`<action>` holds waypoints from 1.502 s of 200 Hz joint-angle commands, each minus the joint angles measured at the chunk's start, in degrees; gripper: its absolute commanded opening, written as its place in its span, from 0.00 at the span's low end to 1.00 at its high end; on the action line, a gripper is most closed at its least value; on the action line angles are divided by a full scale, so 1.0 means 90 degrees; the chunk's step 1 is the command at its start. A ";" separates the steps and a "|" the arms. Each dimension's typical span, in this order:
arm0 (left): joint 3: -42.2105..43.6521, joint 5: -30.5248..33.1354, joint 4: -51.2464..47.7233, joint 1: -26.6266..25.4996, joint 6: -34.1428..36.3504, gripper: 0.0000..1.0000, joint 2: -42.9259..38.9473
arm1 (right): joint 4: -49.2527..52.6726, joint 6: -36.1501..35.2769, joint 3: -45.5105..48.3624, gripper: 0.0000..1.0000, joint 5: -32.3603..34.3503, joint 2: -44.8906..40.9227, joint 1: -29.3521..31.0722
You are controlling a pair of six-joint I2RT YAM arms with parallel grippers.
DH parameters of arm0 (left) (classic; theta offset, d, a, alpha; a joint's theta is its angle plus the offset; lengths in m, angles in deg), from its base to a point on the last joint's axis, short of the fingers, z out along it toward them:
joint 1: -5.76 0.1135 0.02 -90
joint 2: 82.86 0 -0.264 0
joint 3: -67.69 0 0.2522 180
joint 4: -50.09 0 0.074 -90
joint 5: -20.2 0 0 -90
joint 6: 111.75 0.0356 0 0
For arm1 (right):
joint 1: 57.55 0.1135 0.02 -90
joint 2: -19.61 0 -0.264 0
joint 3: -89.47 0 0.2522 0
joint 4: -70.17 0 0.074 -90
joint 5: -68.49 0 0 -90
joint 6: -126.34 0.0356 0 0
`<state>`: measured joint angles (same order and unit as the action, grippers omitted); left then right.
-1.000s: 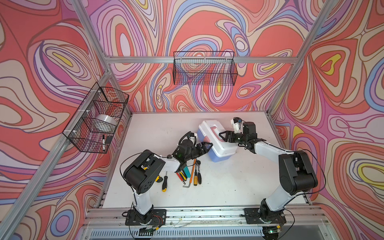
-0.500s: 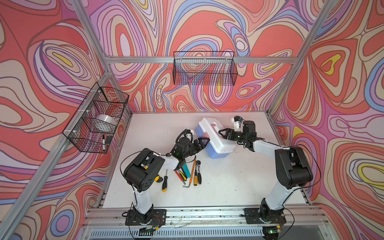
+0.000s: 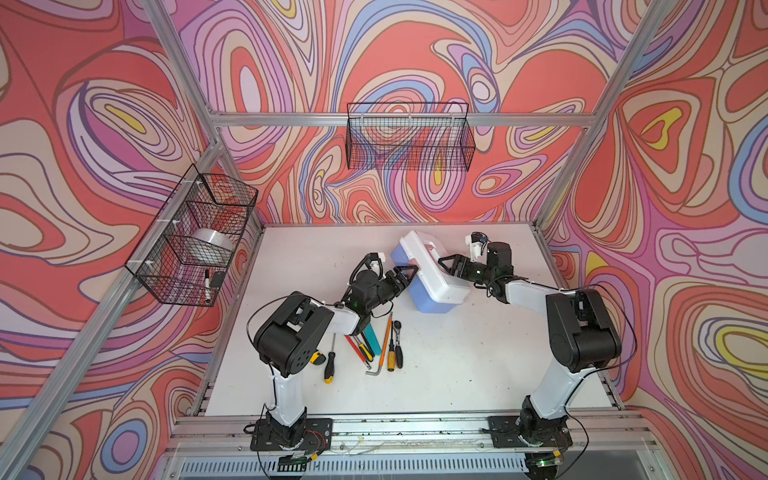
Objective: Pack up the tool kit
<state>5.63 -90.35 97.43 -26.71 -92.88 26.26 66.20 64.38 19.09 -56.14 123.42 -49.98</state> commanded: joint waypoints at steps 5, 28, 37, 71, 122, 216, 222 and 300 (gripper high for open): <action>-0.0244 -0.0402 0.0426 -0.0133 -0.0462 0.64 0.0416 | 0.0912 -0.0073 0.0481 0.54 -0.0651 0.0626 0.0351; -0.0326 -0.0432 0.0899 -0.0138 -0.0739 0.62 0.0561 | 0.0952 -0.0058 0.0437 0.53 -0.0645 0.0634 0.0354; -0.0388 -0.0456 0.1032 -0.0133 -0.0839 0.61 0.0612 | 0.0972 -0.0053 0.0436 0.53 -0.0645 0.0642 0.0360; -0.0584 -0.0518 0.1516 -0.0159 -0.1168 0.61 0.0744 | 0.0975 -0.0039 0.0480 0.49 -0.0599 0.0643 0.0360; -0.0718 -0.0547 0.1864 -0.0240 -0.1243 0.46 0.0730 | 0.1261 -0.0202 0.0451 0.43 -0.0307 0.0607 0.0391; -0.0436 -0.0375 0.1901 -0.0250 -0.1042 0.37 0.0279 | 0.1365 -0.0215 0.0466 0.40 -0.0127 0.0436 0.0384; -0.0416 -0.0358 0.1897 -0.0250 -0.1042 0.37 0.0254 | 0.1365 -0.0219 0.0479 0.40 -0.0127 0.0424 0.0381; -0.0171 -0.0231 0.1894 -0.0245 -0.0937 0.36 -0.0063 | 0.1366 -0.0223 0.0528 0.38 -0.0073 0.0433 0.0265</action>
<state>5.30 -88.63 105.32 -26.45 -101.93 30.30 64.36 67.28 19.79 -55.90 123.94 -50.57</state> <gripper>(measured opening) 0.360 0.806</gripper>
